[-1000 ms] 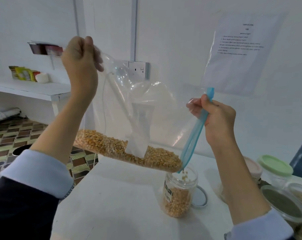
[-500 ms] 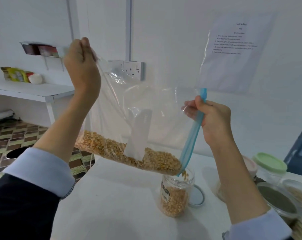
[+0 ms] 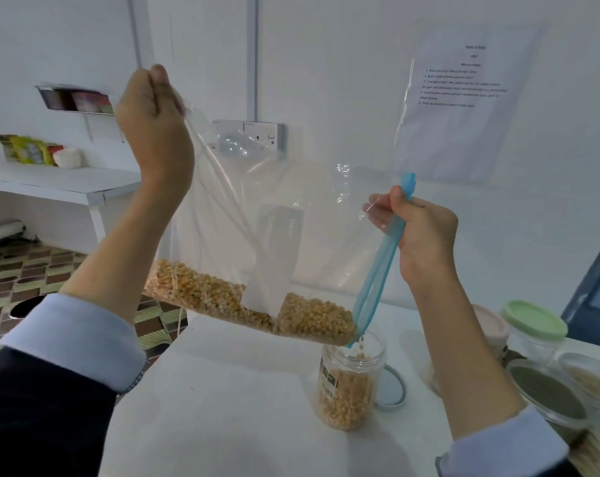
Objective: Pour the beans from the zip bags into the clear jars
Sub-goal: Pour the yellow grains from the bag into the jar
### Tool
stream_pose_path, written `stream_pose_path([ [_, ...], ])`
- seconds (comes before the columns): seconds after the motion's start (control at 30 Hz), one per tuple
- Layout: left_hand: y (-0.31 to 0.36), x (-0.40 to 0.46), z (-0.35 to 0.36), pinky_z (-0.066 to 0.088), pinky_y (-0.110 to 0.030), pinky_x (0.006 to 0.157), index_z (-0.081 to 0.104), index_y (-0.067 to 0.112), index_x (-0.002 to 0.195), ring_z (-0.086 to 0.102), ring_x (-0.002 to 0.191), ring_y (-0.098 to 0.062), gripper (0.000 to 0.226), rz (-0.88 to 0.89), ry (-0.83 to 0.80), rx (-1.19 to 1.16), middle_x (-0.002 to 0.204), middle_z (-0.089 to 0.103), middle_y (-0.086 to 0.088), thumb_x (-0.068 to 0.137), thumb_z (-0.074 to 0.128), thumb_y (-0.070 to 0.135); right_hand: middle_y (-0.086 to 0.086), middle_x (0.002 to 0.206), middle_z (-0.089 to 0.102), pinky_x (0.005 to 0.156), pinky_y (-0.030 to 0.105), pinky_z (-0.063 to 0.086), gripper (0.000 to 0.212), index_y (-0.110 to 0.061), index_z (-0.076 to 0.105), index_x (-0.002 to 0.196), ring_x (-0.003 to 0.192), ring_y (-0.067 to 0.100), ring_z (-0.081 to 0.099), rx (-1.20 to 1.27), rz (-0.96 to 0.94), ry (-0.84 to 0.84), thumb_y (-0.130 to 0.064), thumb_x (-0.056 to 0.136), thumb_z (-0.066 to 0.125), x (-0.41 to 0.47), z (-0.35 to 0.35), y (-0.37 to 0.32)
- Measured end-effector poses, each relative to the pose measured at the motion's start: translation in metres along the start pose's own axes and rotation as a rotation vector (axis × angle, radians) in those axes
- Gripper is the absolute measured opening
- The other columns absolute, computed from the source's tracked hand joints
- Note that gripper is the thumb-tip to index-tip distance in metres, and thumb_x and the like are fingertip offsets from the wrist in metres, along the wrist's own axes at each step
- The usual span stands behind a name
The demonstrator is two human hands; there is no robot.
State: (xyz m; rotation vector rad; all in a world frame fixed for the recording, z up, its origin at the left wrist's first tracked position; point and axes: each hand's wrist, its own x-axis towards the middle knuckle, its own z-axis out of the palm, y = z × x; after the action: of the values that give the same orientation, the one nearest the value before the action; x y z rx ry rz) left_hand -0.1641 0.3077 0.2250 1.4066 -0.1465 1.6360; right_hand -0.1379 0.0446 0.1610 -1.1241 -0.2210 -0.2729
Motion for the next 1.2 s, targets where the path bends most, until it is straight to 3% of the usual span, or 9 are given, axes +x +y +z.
stream_pose_path([
  [0.93,-0.001,0.019,-0.009,0.034,-0.02,0.055,0.033,0.024,0.062,0.037,0.05,0.0,0.036,0.035,0.011,0.001,0.054,0.039,0.013,0.098,0.036,0.02,0.011,0.068,0.07,0.076,0.031,0.058,0.021,0.002,0.067,0.07,0.065,0.024,0.07,0.032,-0.034,0.028,-0.005,0.089,0.063,0.002,0.008,-0.003],
  [1.2,-0.008,0.017,-0.008,0.033,-0.019,0.055,0.034,0.026,0.061,0.038,0.049,0.0,0.037,0.042,-0.009,0.045,0.045,0.043,0.02,0.097,0.035,0.022,0.01,0.065,0.07,0.074,0.03,0.058,0.021,0.003,0.067,0.068,0.064,0.025,0.069,0.034,-0.009,-0.007,-0.004,0.088,0.064,0.003,0.005,0.001],
])
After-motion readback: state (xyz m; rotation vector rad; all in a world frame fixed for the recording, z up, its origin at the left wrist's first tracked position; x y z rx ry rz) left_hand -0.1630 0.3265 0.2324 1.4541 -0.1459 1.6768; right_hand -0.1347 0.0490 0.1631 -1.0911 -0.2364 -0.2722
